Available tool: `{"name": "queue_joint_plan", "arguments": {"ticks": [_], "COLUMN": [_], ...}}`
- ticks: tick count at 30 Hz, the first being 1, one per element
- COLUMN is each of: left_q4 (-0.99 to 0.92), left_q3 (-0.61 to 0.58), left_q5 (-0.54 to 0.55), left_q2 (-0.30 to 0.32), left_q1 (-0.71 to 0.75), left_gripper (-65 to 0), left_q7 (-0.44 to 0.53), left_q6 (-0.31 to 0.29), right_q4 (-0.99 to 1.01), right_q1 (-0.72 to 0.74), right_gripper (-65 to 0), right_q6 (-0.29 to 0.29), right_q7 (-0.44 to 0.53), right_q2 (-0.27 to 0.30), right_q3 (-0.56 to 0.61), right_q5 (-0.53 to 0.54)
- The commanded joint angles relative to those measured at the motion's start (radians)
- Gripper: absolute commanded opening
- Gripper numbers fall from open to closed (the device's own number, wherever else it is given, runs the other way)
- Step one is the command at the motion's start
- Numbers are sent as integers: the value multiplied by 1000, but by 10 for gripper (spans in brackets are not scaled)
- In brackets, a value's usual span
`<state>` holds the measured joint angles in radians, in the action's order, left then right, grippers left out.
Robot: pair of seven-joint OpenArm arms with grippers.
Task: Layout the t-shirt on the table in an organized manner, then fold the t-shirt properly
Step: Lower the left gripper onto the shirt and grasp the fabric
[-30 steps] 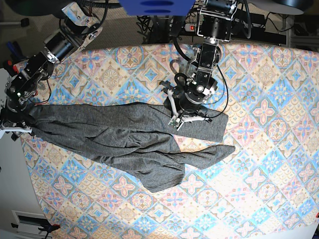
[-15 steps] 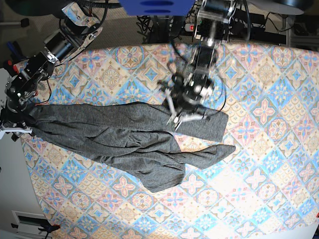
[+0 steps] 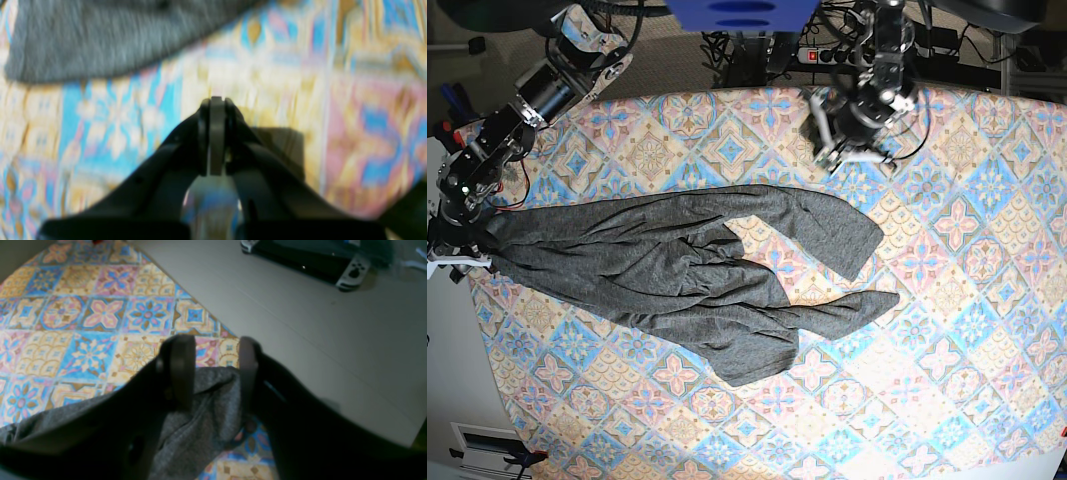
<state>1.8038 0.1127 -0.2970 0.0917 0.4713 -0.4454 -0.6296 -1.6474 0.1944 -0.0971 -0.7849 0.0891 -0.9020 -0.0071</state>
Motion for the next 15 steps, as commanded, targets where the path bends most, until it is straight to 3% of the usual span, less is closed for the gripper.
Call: {"name": "queue_joint_plan", "arguments": {"ticks": [1,3,6,12,15], "left_q4": [20,63,115,212,205], "left_q3": [28,64,94,51,-1], "left_q5": [-52,-51,-51,-64,-98], "left_q2": [6,0,-31,-174,-238], "left_q1": [39,57,51,-87,-179], "left_gripper": [-650,-650,-650,-650,-484], "left_q7": [-85,-83,-83,-92,-94], "left_q6": [-32,-66,-69,-69,-69], "right_q4": [-20,-20,-20,-20,-20], "right_q1": [18,18,18,-2,-26], "right_gripper": [-437,-437,-437,-437,-437], "right_q6": [-5,-5,-5,-6,-6], "right_q7": [28,28,28,26,26], "right_q2": [18,18,14,13,13], "right_q3": [2,2,2,2,31], "right_q5": [8,8,8,8,8]}}
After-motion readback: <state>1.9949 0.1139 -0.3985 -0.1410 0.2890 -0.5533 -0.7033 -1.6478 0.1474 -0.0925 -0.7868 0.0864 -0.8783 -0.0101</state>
